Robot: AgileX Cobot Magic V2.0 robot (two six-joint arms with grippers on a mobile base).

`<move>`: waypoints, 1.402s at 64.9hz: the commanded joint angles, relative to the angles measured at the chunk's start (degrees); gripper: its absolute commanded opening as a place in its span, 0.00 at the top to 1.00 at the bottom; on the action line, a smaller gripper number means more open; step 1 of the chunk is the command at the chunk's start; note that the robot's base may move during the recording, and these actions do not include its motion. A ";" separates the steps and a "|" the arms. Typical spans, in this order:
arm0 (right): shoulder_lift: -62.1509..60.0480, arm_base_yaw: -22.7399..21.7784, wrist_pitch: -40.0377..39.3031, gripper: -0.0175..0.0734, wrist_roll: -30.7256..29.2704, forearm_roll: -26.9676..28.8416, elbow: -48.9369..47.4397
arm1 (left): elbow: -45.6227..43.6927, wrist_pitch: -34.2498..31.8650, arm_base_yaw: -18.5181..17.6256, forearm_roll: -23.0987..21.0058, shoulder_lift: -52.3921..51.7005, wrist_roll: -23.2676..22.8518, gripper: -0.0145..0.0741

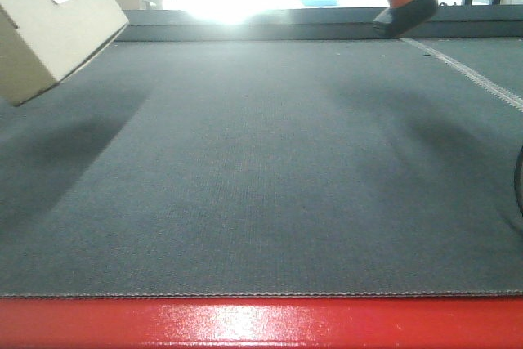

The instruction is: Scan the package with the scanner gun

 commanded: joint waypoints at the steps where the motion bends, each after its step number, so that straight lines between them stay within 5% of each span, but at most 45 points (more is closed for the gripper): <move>1: -1.50 1.27 -4.12 0.98 -0.06 -0.22 -0.88 | -0.10 -0.40 -1.90 -1.20 -0.63 -1.97 0.96; 20: -1.50 3.70 -4.86 0.98 -0.06 -0.22 -0.88 | -0.10 -1.65 -7.18 -1.20 -0.63 -5.25 0.96; 48: -1.40 3.44 -6.44 0.98 -4.00 0.42 -0.88 | -0.10 -0.40 -7.64 -0.98 -0.63 -5.92 0.96; 65: -2.22 3.44 -5.85 0.98 -4.00 11.50 -0.88 | -0.25 -0.40 -7.27 -0.04 -0.63 -5.92 0.96; 81: -6.47 3.44 -3.63 0.98 -4.00 25.40 -0.88 | -3.63 -0.40 -7.27 7.07 -0.63 -5.92 0.96; 91: -8.87 2.63 -1.90 0.98 -4.00 28.41 -0.65 | -5.06 -0.40 -7.27 11.85 -0.63 -5.92 0.96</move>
